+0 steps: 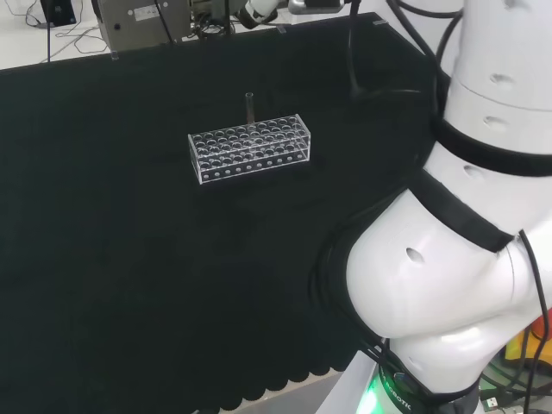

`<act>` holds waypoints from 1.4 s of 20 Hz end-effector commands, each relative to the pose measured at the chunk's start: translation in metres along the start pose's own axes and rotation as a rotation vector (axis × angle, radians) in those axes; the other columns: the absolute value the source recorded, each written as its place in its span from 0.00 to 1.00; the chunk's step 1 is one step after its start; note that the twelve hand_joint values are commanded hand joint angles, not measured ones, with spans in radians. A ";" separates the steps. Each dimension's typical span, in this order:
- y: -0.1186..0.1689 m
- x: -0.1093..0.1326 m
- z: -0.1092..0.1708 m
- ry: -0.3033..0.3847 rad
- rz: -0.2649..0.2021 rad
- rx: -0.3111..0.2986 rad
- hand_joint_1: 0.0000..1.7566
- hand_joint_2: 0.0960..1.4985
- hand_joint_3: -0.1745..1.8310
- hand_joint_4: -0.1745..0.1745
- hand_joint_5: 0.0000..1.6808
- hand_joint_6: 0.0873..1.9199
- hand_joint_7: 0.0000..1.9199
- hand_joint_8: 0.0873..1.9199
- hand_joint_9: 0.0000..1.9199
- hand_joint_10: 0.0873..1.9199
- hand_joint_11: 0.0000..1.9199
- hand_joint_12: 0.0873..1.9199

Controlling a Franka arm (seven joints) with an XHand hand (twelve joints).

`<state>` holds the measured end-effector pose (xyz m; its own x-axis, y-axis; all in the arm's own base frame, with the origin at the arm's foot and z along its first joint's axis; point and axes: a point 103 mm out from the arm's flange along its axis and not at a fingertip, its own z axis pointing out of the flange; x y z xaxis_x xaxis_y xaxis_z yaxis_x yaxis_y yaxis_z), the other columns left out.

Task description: Pick up the test tube.

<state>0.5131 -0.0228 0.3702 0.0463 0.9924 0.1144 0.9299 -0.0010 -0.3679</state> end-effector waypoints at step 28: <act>0.122 -0.003 0.109 -0.088 -0.001 0.259 0.51 0.70 0.00 0.07 0.25 0.19 0.30 0.45 0.25 0.42 0.14 0.78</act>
<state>0.5883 -0.0138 0.2337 0.0064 0.9981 0.0606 0.8216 0.0293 -0.5692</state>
